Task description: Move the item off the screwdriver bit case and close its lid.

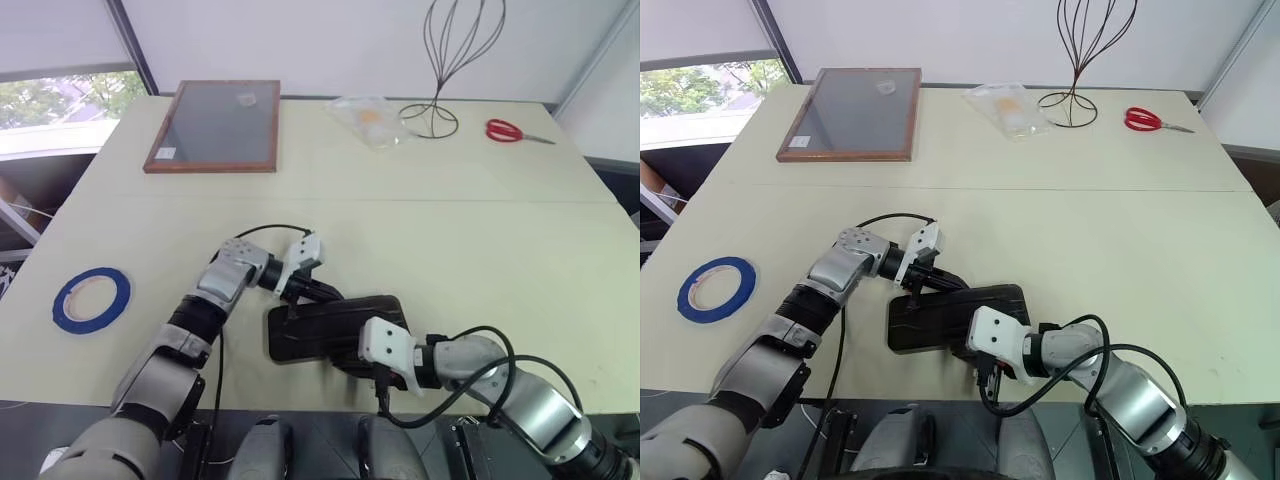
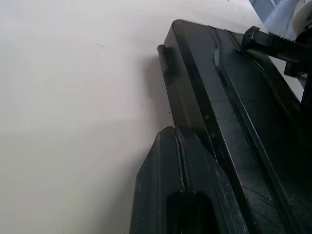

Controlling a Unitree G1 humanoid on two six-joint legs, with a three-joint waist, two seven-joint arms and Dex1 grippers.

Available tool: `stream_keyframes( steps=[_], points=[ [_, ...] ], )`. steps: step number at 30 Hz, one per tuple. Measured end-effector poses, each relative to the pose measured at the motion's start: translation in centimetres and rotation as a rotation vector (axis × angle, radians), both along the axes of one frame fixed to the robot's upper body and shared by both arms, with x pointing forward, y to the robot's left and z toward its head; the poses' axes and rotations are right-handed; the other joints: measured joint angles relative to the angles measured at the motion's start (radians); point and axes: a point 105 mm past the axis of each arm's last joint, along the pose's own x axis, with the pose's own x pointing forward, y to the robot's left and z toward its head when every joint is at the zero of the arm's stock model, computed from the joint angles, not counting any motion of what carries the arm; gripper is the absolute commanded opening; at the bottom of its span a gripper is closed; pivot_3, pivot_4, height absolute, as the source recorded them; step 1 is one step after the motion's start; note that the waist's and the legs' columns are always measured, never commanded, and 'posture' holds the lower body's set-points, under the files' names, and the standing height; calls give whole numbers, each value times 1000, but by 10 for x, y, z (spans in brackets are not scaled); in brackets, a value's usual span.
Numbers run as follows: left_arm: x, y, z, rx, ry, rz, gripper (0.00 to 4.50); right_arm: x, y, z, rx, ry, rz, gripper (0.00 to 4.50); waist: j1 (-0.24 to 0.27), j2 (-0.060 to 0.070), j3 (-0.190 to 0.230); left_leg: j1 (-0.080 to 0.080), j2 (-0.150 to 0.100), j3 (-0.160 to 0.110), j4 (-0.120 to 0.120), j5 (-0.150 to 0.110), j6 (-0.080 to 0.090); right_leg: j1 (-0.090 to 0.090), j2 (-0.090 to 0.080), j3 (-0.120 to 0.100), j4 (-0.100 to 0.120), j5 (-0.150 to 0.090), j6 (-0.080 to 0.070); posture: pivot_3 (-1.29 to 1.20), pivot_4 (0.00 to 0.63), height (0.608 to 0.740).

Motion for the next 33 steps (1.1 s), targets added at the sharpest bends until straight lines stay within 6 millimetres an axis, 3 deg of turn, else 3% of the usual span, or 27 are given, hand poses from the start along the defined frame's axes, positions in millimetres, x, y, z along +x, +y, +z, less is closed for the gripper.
stream_keyframes(
  steps=[21,28,33],
  points=[
    [1,3,-2,-2,-1,26,0,5,-1,-4,-63,-119,26,45,0,0,0,2,0,0,0,0,0,2,0,0,0,0,0,0,150,740],
    [0,3,-1,-22,27,37,0,4,-27,5,-90,1,-4,45,4,0,0,1,0,0,0,0,0,2,0,0,0,0,0,0,150,740],
    [2,10,15,-66,14,54,0,2,-36,23,-62,25,-14,45,-2,0,0,1,0,0,0,0,0,1,0,0,0,0,0,0,150,740]
  ],
)
